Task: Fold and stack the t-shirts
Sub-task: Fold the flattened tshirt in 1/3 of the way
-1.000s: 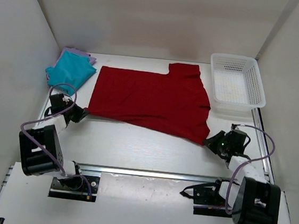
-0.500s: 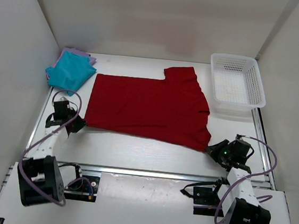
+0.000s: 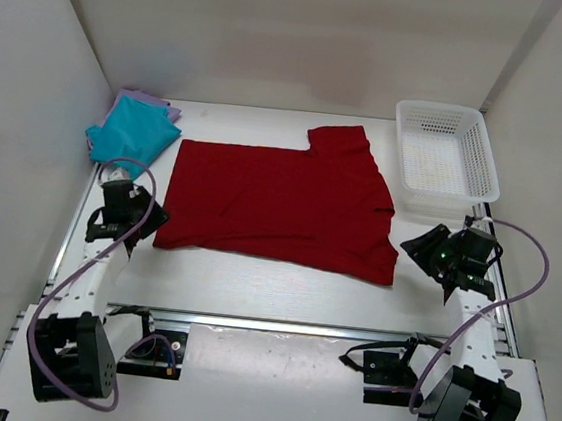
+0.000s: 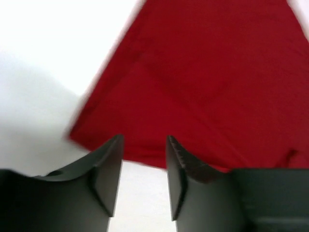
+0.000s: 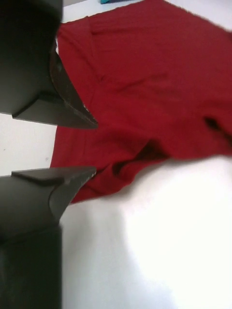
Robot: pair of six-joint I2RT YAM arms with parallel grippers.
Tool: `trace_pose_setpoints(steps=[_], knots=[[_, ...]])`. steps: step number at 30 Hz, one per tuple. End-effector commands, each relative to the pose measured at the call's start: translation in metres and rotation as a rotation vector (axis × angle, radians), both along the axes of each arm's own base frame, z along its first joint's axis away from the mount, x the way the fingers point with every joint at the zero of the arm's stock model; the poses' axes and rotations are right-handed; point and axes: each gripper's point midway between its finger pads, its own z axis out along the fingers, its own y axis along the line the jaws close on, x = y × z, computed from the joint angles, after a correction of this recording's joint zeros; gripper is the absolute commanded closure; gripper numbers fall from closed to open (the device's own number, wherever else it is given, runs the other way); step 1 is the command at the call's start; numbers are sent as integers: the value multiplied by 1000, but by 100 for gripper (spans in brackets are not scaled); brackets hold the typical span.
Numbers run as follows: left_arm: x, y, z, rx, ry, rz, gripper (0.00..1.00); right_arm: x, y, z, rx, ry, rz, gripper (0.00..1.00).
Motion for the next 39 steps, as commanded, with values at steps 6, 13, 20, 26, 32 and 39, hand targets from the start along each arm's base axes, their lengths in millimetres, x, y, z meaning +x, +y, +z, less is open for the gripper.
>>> trace_pose_setpoints(steps=[6,13,20,26,32,39], knots=[[15,-130,-10,-120,-107,-353,74,19,103,7,-97,-49,367,100],[22,-163,-43,-147,-45,-403,77,36,153,-50,-182,75,528,100],[-30,-121,-86,-294,65,-303,77,-23,143,-101,-166,201,524,100],[-80,-108,-96,-305,146,-281,73,-82,135,-112,-107,259,542,100],[-104,-120,-89,-326,134,-332,71,-85,137,-84,-68,185,570,100],[13,-132,56,-174,-253,-405,68,-26,140,-8,-89,-33,598,83]])
